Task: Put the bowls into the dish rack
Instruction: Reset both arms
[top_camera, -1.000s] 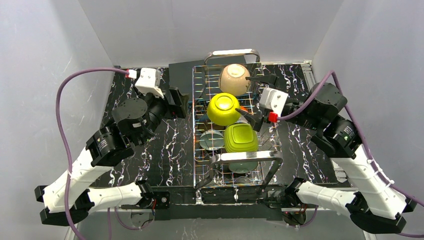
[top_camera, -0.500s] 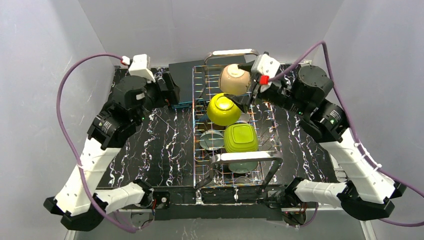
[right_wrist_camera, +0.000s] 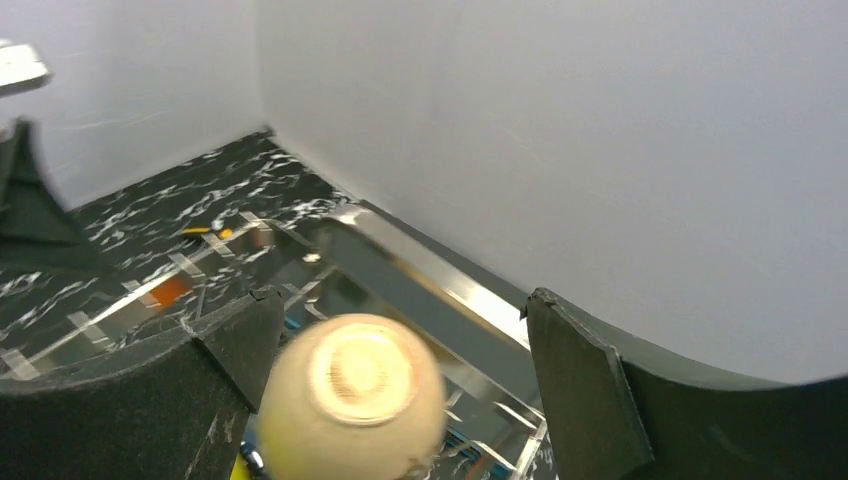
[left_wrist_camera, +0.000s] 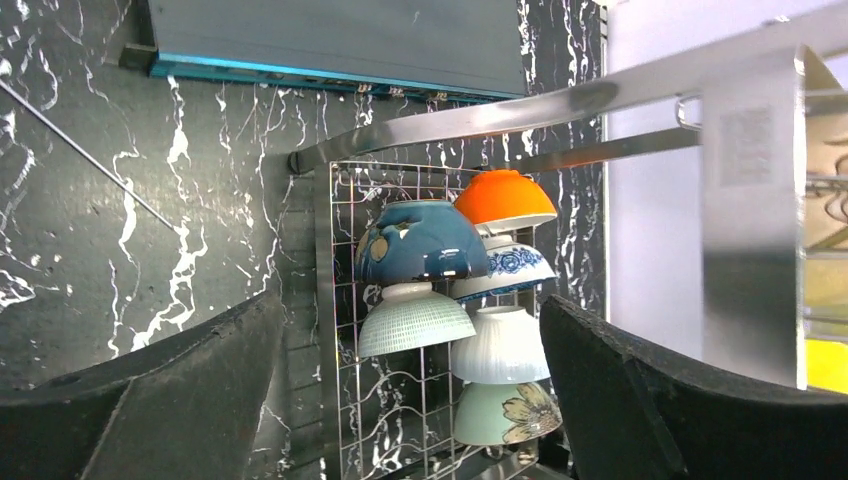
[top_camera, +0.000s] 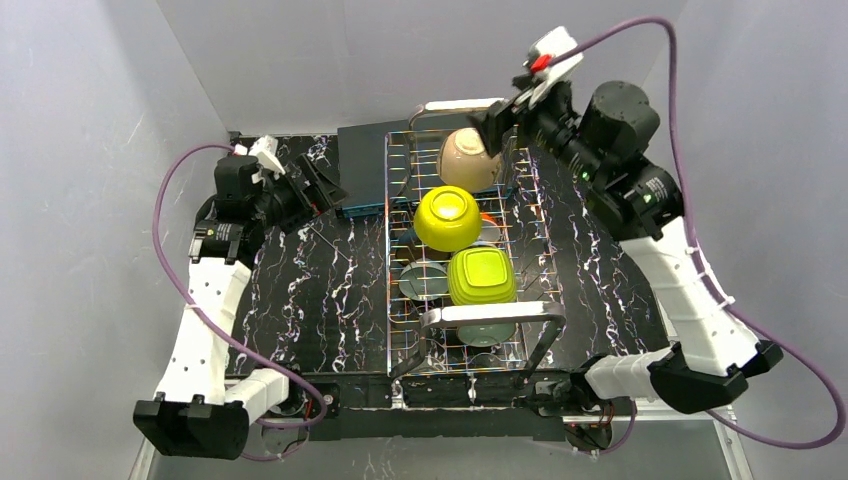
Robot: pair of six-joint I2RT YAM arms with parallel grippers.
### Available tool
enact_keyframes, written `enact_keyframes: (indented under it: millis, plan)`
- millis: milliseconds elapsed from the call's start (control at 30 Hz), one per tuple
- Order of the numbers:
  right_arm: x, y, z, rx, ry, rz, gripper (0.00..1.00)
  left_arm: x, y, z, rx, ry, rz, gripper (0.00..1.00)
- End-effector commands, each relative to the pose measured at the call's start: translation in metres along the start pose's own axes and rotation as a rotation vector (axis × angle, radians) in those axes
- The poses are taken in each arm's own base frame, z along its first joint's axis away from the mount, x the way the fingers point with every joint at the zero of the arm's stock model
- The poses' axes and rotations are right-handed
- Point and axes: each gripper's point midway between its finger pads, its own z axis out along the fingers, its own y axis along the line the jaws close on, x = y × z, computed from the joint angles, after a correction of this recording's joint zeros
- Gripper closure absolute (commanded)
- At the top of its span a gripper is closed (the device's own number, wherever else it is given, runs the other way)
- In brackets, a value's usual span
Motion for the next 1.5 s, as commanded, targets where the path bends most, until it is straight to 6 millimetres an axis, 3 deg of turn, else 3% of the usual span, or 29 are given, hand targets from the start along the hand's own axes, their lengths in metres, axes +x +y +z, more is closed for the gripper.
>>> enact_keyframes:
  millis: [0, 167, 267, 367, 533, 600, 767, 933, 1000, 1100, 1167, 1333, 1467]
  plan:
    - [-0.010, -0.064, 0.001, 0.135, -0.089, 0.174, 0.01, 0.001, -0.008, -0.005, 0.153, 0.018, -0.091, 0.02]
    - [0.039, -0.140, -0.010, 0.298, -0.072, 0.358, 0.01, -0.001, 0.016, -0.005, 0.156, -0.031, -0.103, 0.02]
    - [0.077, -0.185, -0.033, 0.409, -0.081, 0.518, 0.01, -0.001, 0.026, -0.005, 0.127, -0.069, -0.071, 0.02]
    - [0.114, -0.209, -0.061, 0.541, -0.099, 0.573, 0.02, -0.002, 0.030, -0.005, 0.121, -0.102, -0.017, 0.02]
    - [0.179, -0.225, -0.112, 0.829, 0.011, 0.519, 0.01, -0.009, 0.047, -0.004, 0.055, -0.187, 0.037, 0.02]
    - [0.223, -0.220, -0.135, 0.932, 0.090, 0.516, 0.01, -0.012, 0.060, -0.002, 0.004, -0.240, 0.041, 0.02]
    - [0.310, -0.192, -0.190, 1.093, 0.166, 0.486, 0.01, -0.011, 0.093, 0.008, -0.064, -0.392, 0.050, 0.02]
    - [0.381, -0.165, -0.238, 1.208, 0.208, 0.399, 0.01, 0.000, 0.145, 0.019, -0.218, -0.485, -0.045, 0.02]
    - [0.395, -0.157, -0.246, 1.213, 0.189, 0.382, 0.01, 0.011, 0.164, 0.023, -0.287, -0.466, -0.013, 0.02]
    - [0.406, -0.145, -0.241, 1.137, 0.144, 0.347, 0.01, 0.022, 0.198, 0.020, -0.430, -0.478, 0.000, 0.02]
    - [0.414, -0.142, -0.239, 1.122, 0.166, 0.345, 0.01, 0.028, 0.214, 0.017, -0.495, -0.487, 0.020, 0.02]
    - [0.432, -0.143, -0.229, 1.079, 0.194, 0.329, 0.01, 0.051, 0.251, 0.033, -0.587, -0.475, 0.058, 0.02]
    - [0.442, -0.140, -0.210, 0.987, 0.210, 0.316, 0.01, 0.038, 0.260, 0.031, -0.625, -0.568, 0.088, 0.02]
